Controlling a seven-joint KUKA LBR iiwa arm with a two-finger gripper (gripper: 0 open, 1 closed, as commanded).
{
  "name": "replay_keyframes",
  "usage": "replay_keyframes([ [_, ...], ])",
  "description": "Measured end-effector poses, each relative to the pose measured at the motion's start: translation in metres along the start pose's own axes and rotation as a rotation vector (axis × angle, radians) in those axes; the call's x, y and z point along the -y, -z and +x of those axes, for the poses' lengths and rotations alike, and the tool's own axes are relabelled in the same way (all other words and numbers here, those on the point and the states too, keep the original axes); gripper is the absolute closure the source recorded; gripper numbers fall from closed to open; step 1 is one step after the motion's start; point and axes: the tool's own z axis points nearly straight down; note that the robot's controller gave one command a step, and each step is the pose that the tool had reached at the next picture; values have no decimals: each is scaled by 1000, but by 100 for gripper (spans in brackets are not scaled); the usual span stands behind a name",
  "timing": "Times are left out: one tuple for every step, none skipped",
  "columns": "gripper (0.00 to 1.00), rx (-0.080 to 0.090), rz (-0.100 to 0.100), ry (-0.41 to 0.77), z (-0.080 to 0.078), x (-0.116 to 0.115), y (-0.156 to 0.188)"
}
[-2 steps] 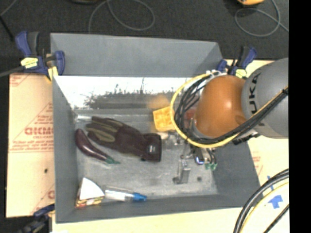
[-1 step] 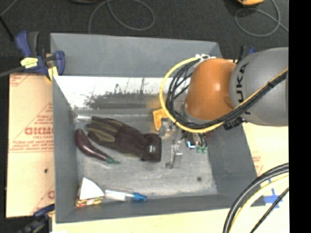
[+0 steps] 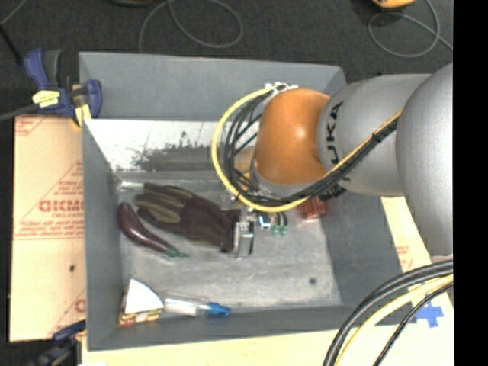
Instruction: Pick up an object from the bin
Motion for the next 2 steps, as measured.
replay_keyframes([
  [0,-3,-1,-15,-6,-18,-60],
  [100,2,-2,-296,1,-9,-66],
])
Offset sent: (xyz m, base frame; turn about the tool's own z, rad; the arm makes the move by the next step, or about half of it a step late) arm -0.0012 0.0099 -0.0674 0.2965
